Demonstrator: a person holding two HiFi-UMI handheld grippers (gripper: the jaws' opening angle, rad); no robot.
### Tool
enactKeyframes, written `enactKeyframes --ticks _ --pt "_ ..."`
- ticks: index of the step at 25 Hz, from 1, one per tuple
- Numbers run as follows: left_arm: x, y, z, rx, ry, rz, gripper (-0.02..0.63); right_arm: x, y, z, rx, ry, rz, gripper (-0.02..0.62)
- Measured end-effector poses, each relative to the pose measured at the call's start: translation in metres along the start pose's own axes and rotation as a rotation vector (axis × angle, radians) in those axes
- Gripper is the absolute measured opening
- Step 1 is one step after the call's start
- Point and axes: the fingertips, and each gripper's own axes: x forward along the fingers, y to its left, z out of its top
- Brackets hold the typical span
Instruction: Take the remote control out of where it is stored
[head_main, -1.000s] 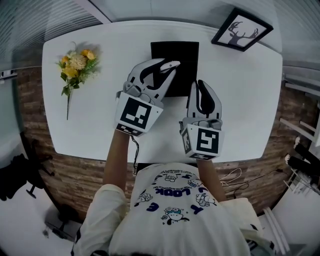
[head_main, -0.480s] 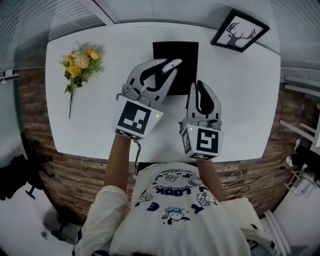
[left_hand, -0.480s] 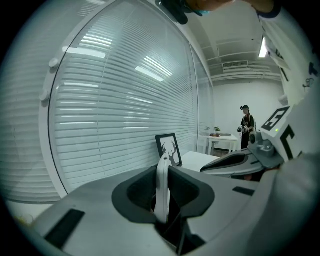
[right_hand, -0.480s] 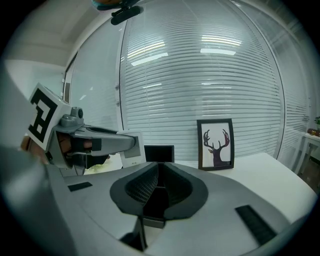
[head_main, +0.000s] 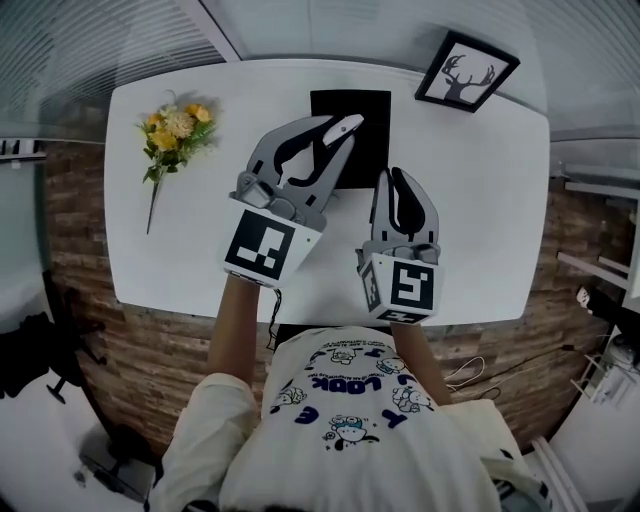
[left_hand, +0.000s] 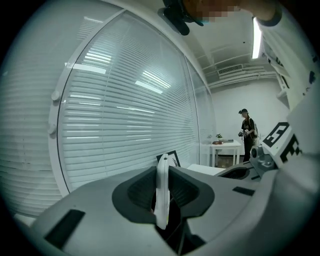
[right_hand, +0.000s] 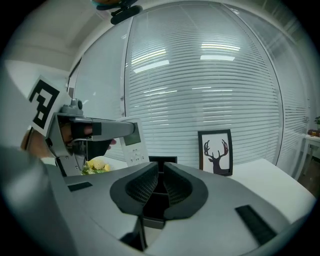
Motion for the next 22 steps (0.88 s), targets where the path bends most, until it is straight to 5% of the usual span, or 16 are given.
enactKeyframes --ticks 8,22 --pt "-0.043 0.006 0.018 -0.06 -0.03 0.116 0.078 -0.018 0.016 0.019 -0.019 -0.049 0.02 0.052" --pt "-0.119 0.004 -0.01 -0.177 0.038 0.324 0.077 -0.049 0.061 0.027 -0.043 -0.089 0.066 0.052"
